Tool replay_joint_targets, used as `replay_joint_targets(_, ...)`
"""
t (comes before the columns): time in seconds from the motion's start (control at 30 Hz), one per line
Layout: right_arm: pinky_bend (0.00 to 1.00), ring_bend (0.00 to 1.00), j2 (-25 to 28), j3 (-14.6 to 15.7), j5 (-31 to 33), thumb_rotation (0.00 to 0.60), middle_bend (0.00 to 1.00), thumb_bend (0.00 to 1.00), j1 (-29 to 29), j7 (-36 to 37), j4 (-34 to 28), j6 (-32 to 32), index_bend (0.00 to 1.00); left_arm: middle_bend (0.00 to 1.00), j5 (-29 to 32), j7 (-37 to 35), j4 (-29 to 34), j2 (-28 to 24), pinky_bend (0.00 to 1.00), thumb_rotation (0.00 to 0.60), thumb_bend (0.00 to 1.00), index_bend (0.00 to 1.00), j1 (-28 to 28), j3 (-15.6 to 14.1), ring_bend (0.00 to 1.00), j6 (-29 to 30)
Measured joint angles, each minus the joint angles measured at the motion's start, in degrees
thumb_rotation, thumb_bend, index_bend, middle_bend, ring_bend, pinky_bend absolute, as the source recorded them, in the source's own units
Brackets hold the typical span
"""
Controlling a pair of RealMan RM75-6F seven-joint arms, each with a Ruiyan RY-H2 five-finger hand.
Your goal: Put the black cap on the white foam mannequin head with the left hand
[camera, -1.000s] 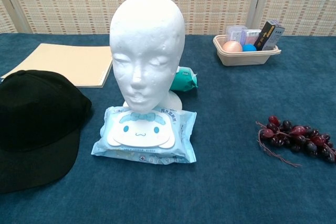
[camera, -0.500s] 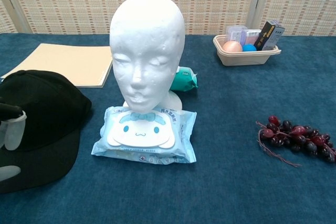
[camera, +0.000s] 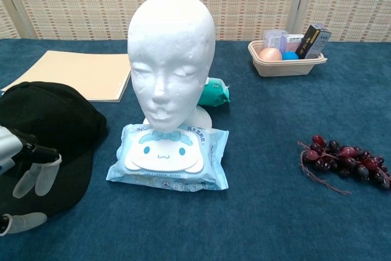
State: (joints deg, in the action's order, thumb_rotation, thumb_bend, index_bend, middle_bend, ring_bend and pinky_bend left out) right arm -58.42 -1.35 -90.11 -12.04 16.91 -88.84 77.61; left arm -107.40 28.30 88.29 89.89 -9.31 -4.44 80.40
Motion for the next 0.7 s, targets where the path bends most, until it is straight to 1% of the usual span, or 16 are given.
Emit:
replay_joint_targets(0.27, 0.22, 0.03, 0.0, 0.0, 0.0, 0.600, 0.19, 0.00, 0.0, 0.1, 0.1, 0.0, 0.08, 0.76, 3.1, 2.3, -1.4, 1.9, 0.58, 0.600, 0.00, 0.64, -0.2, 0.5, 0.60, -2.1)
replay_joint_targets(0.4, 0.22, 0.03, 0.0, 0.0, 0.0, 0.600, 0.19, 0.00, 0.0, 0.0, 0.0, 0.0, 0.08, 0.76, 4.7, 3.6, -1.6, 2.2, 0.55, 0.600, 0.00, 0.63, -0.3, 0.6, 0.59, -3.1)
replay_joint_targets(0.7, 0.22, 0.03, 0.0, 0.0, 0.1, 0.600, 0.19, 0.00, 0.0, -0.1, 0.0, -0.1, 0.08, 0.75, 8.3, 6.2, -1.2, 2.5, 0.51, 0.600, 0.00, 0.59, -0.2, 0.9, 0.57, -4.6)
